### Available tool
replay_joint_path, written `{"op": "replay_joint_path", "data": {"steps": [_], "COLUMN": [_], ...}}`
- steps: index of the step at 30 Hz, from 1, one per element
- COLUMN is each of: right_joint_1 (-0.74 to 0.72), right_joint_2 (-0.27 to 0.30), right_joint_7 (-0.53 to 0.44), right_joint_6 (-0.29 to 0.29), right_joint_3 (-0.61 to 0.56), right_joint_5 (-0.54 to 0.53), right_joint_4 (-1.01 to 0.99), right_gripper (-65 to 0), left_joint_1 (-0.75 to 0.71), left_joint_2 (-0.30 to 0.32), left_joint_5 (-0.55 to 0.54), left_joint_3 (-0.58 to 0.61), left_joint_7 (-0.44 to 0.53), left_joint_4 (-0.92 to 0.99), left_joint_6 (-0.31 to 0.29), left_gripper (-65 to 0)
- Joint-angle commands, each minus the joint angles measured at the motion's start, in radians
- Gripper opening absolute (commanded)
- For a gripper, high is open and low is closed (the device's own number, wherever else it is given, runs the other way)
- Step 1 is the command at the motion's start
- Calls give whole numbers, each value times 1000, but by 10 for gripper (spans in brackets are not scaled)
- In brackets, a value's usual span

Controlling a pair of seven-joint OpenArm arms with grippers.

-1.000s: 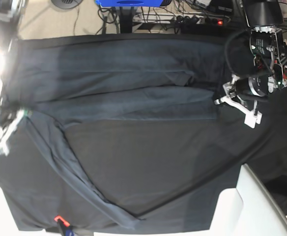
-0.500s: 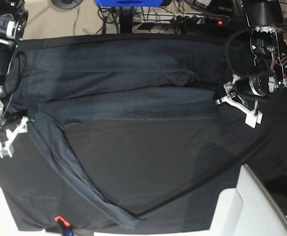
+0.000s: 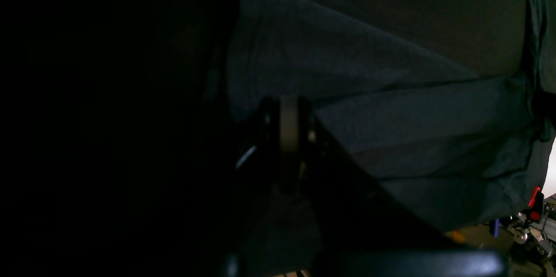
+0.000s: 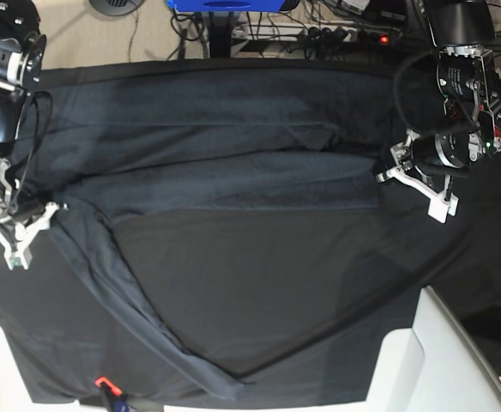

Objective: Fold the T-shirt properly
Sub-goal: 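Lay the folded layer down flat while holding it with both grippers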

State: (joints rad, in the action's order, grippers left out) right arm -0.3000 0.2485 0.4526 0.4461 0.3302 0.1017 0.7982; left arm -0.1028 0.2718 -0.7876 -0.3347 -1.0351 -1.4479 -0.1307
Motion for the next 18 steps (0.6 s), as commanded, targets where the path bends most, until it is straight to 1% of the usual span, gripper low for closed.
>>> {"op": "replay_joint_path", "data": {"steps": [1,4,6,8,12,15,18], "right_joint_1": [-23,-28,-28,-28,-26,-18,18], "right_joint_2": [18,18,18,18,18,30,31], "right_joint_7": [-15,-16,-15,-15,-8,41,87], "right_joint_6": [1,1,1,1,1,1,1], "right_joint_3": [4,2,2,2,2,2,2], "right_joint_5": [-7,-7,-7,-7,-6,-4,-4], "right_joint_4": [16,17,17,23,25,66,160], "right_gripper": [-521,-603,-638,-648,-648,-648,-648], "left_joint_1": [12,12,13,15,18,19,22], "left_joint_2": [14,14,14,14,14,14,14], "left_joint_5": [-16,-16,-16,-16,-16,-16,-16], "left_joint_3": [-4,-4,-4,-4,-4,-4,-5], "left_joint_7": [12,12,12,12,12,12,12], "left_joint_4": [-12,-12,-12,-12,-12,-12,-12], "left_joint_6": [-5,-5,-5,-5,-5,-5,-5], "left_gripper": [-650,-650,-650,-650,-650,-650,-650]}}
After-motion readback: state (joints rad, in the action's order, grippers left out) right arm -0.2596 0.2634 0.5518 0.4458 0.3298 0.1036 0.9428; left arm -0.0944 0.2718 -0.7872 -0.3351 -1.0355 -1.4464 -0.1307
